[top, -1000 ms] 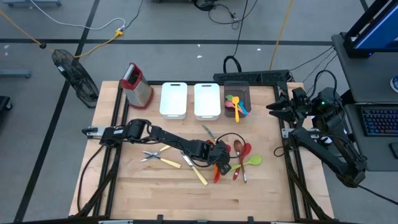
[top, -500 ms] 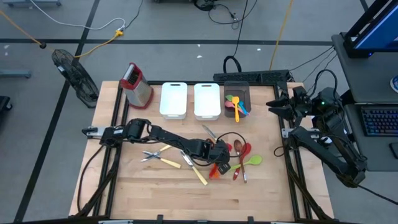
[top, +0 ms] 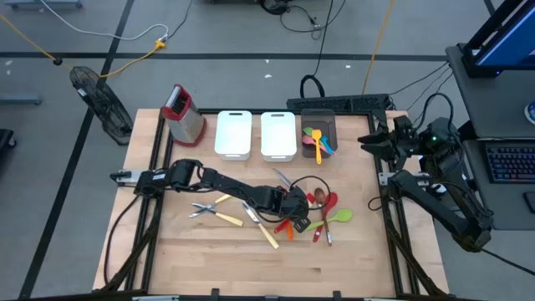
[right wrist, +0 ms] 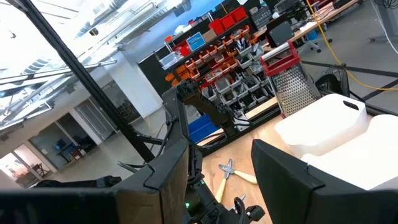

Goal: Pick & Place Kitchen Items
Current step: Put the red spatula into the black bin

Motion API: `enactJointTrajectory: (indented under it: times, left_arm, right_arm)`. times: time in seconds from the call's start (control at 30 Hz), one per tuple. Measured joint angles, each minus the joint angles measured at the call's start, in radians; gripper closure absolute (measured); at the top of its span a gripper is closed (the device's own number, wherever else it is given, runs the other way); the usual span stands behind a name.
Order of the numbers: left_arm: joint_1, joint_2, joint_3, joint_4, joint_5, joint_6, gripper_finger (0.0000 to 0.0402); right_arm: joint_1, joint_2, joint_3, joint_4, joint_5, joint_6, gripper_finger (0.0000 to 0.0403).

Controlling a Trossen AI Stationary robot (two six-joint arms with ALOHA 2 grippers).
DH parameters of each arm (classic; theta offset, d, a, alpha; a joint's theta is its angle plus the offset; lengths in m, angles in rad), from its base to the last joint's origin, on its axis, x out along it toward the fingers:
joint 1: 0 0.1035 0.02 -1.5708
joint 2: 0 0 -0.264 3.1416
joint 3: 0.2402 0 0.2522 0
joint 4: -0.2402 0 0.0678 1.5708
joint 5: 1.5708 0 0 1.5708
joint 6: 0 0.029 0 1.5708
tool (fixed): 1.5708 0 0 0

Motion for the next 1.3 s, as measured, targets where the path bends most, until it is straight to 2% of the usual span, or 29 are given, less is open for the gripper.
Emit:
enactJointTrajectory:
  times: [0.23, 0.73, 1.07, 1.3]
  left_arm:
    - [0.002, -0.026, -0.002, 0.000, -0.020, 0.009, 0.0394]
    - [0.011, -0.035, -0.002, 0.000, 0.003, 0.009, 0.0394]
    - [0.011, -0.074, -0.003, -0.061, 0.016, 0.048, 0.0394]
    - [0.012, -0.085, -0.002, -0.045, 0.074, 0.070, 0.0396]
  right_arm:
    - [0.000, 0.000, 0.000, 0.000, 0.000, 0.000, 0.0234]
    - [0.000, 0.000, 0.000, 0.000, -0.001, 0.000, 0.0234]
    - [0.000, 0.000, 0.000, 0.000, -0.002, 0.000, 0.0234]
    - [0.000, 0.000, 0.000, 0.000, -0.001, 0.000, 0.0234]
